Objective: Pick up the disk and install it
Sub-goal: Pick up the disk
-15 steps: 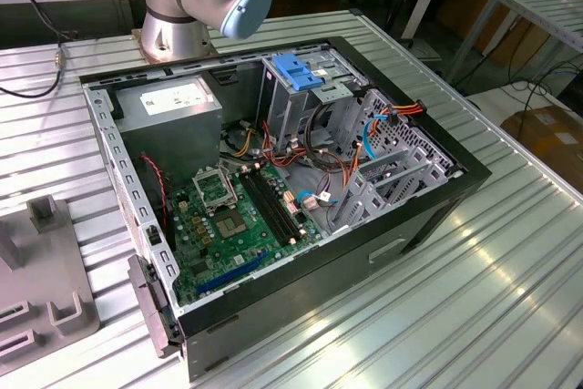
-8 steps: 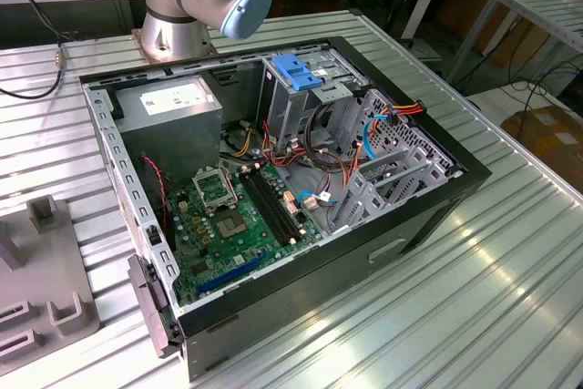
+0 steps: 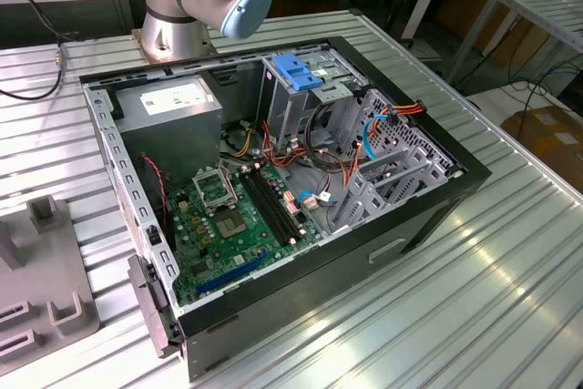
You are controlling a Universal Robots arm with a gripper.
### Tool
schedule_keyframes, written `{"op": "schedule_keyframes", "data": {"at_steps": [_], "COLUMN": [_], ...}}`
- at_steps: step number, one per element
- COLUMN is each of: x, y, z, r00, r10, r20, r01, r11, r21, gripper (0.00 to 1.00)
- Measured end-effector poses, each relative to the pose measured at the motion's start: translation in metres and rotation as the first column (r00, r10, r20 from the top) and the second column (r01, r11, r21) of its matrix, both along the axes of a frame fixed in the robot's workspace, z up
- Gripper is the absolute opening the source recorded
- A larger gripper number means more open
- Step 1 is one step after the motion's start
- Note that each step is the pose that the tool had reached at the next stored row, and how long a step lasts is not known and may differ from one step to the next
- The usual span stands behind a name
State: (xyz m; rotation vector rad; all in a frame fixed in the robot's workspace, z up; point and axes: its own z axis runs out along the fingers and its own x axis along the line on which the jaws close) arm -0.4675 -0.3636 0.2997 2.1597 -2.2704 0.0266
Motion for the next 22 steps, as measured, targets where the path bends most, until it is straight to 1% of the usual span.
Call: {"op": "schedule_keyframes", "data": {"at_steps": [6, 8, 9, 16, 17, 20, 22], "x": [0.0000, 0.0000, 0.0000, 0.0000, 0.0000, 0.0000, 0.0000], "y": [0.0000, 0.0000, 0.0000, 0.0000, 0.0000, -0.0001, -0.0002], "z": [-0.0017, -0.0018, -0.0019, -0.0019, -0.0019, -0.0020, -0.0020], "r00": [1.0000, 1.0000, 1.0000, 1.0000, 1.0000, 0.9997, 0.9997], "r10": [0.000, 0.000, 0.000, 0.001, 0.003, 0.025, 0.025], "r20": [-0.0001, 0.0000, 0.0001, 0.0000, 0.0000, 0.0002, 0.0001], "r01": [0.000, 0.000, 0.000, -0.001, -0.003, -0.025, -0.025], "r11": [1.0000, 1.0000, 1.0000, 1.0000, 1.0000, 0.9997, 0.9997], "r21": [0.0000, 0.0000, 0.0000, 0.0001, 0.0001, 0.0002, 0.0001], "gripper": [0.45, 0.44, 0.37, 0.37, 0.37, 0.37, 0.37]}}
